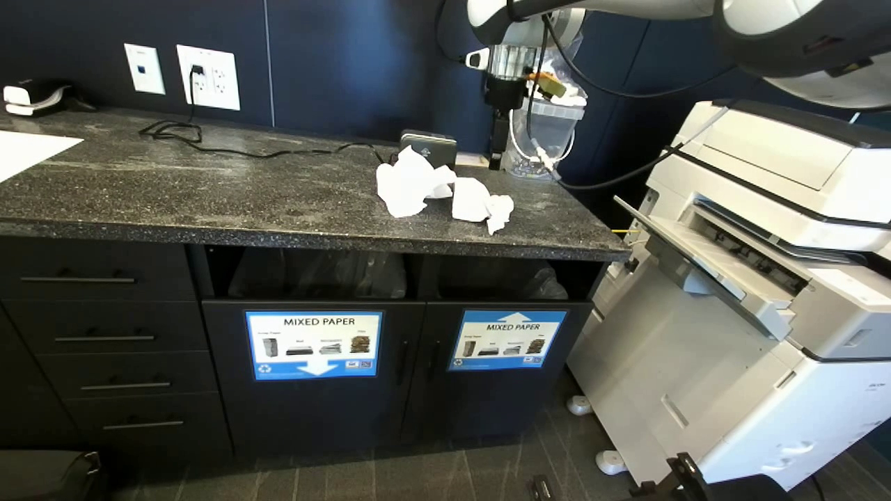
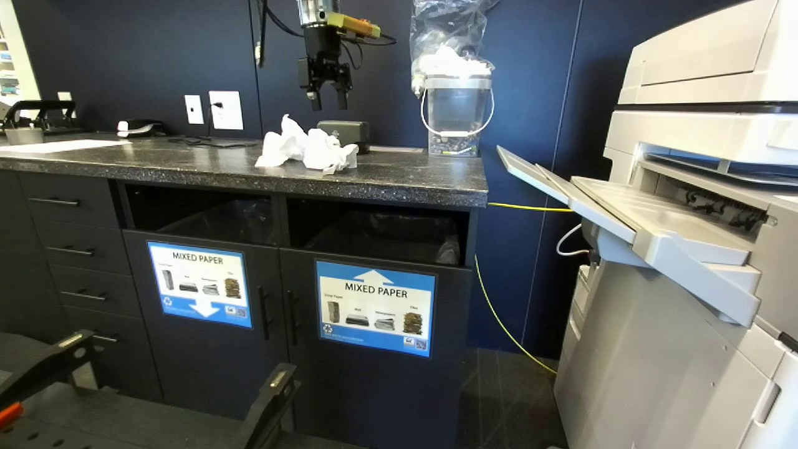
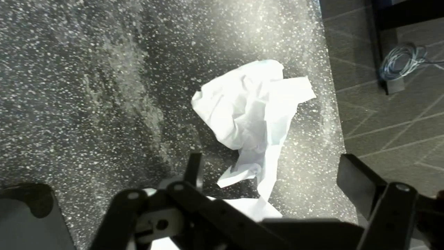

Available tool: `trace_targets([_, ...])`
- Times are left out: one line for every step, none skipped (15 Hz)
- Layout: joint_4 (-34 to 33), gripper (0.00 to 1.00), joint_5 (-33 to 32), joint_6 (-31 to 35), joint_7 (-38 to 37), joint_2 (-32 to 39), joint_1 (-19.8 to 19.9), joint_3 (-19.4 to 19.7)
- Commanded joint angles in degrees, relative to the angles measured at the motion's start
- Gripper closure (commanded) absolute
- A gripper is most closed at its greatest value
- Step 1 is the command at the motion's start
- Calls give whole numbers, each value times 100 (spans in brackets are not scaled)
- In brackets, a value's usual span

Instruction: Throw two of the papers on the countertop into the bin on the right

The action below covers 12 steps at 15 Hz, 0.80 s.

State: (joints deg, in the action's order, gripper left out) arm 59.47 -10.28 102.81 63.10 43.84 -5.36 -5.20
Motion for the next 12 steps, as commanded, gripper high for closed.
trace_targets([-109,0,252,-134,-68,95,18,-128])
trace_targets([-7,0,312,-36,-91,66,37,-158])
trace_targets([13,0,359,84,-134,141,36,-159])
trace_targets([29,0,404,160,-187,188,38,-154])
trace_targets([81,0,446,258,-238,206,51,-145])
trace_targets([102,0,473,390,-292,295,65,-137])
trace_targets([126,0,488,503,-359,342,74,-125])
trace_targets([202,0,478,635,-426,332,110,-155])
trace_targets([231,0,468,772,-502,370,116,-139])
trace_targets([270,0,447,922,-573,411,123,-123])
trace_targets([394,0,427,1082,-643,370,140,-112])
trace_targets([459,0,402,1224,-719,383,149,-96])
